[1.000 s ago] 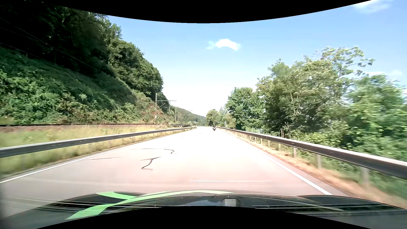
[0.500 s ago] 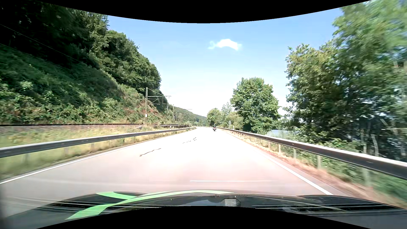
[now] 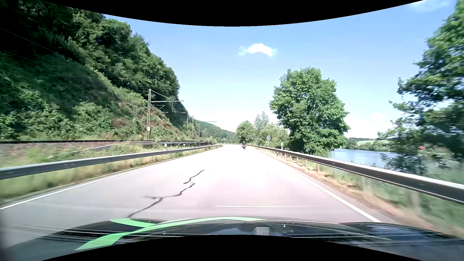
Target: Follow the waypoints while adhering to traffic rules and regulations
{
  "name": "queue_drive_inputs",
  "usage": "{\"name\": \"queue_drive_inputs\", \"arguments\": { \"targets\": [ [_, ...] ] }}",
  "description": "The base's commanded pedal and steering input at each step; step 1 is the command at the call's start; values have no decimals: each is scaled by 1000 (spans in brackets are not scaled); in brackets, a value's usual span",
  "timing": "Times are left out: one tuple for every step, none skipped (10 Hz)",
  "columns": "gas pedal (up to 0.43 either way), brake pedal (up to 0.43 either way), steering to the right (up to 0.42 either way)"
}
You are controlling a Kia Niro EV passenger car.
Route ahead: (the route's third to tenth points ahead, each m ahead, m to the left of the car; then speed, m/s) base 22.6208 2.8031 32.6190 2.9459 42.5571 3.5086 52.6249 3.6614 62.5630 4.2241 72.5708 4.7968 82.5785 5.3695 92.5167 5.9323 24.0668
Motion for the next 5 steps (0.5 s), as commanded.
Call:
{"name": "queue_drive_inputs", "arguments": {
  "targets": [
    [220, 0, -4],
    [220, 0, -3],
    [220, 0, -3],
    [220, 0, -4],
    [220, 0, -3]
  ]
}}
